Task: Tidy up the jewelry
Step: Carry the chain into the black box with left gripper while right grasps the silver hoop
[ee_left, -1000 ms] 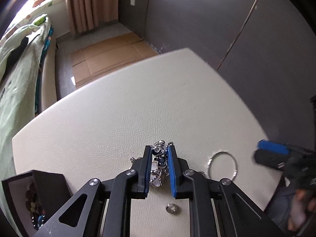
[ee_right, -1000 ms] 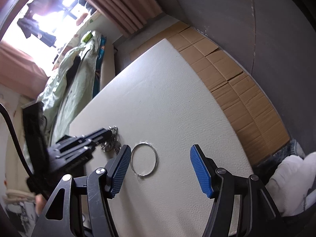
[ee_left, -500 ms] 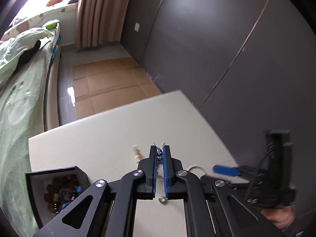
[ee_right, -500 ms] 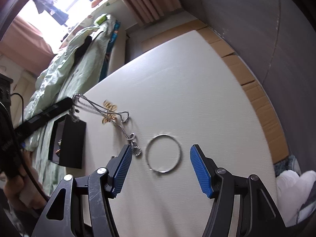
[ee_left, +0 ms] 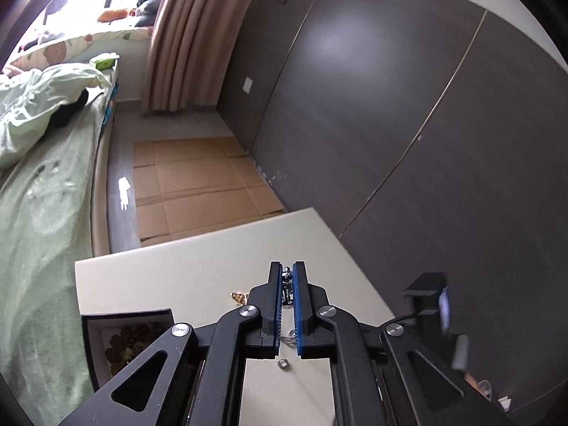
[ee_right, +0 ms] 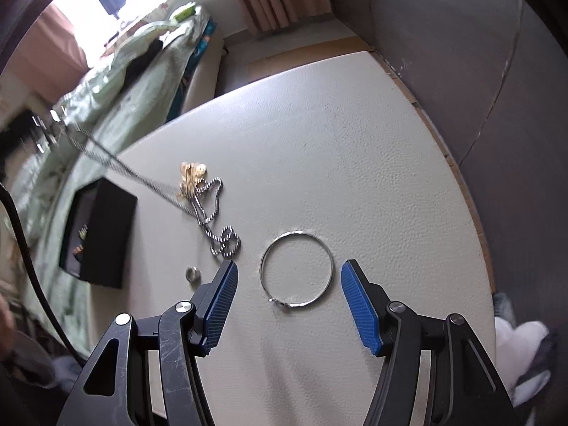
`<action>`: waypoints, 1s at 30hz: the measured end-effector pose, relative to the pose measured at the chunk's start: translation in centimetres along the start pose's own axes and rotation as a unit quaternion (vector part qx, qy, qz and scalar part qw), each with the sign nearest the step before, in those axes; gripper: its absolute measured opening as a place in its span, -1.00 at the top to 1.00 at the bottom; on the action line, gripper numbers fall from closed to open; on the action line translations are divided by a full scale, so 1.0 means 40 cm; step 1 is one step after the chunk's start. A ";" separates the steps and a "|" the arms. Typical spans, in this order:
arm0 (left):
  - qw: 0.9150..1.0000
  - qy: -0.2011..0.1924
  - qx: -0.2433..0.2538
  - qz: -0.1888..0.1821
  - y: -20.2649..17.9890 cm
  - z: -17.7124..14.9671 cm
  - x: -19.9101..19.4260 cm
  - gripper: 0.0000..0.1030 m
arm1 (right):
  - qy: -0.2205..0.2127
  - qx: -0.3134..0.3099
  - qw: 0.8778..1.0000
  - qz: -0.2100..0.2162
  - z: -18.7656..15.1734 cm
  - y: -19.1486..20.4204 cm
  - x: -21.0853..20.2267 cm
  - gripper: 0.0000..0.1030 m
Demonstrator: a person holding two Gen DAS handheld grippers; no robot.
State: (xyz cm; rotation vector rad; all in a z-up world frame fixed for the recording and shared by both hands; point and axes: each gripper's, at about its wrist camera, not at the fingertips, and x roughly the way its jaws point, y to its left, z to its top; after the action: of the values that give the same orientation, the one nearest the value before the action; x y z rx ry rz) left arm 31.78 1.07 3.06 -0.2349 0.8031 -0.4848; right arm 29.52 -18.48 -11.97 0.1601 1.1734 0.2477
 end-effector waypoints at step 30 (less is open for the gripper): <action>0.996 -0.084 0.018 0.038 -0.051 0.107 -0.250 0.90 | -0.072 -0.050 0.996 0.030 0.030 0.081 -0.080 0.02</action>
State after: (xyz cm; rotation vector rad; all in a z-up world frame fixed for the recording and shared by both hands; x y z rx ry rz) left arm 28.36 4.39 13.04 -0.2089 0.6354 -0.4021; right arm 29.10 -16.23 -7.84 0.1230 1.0115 0.3426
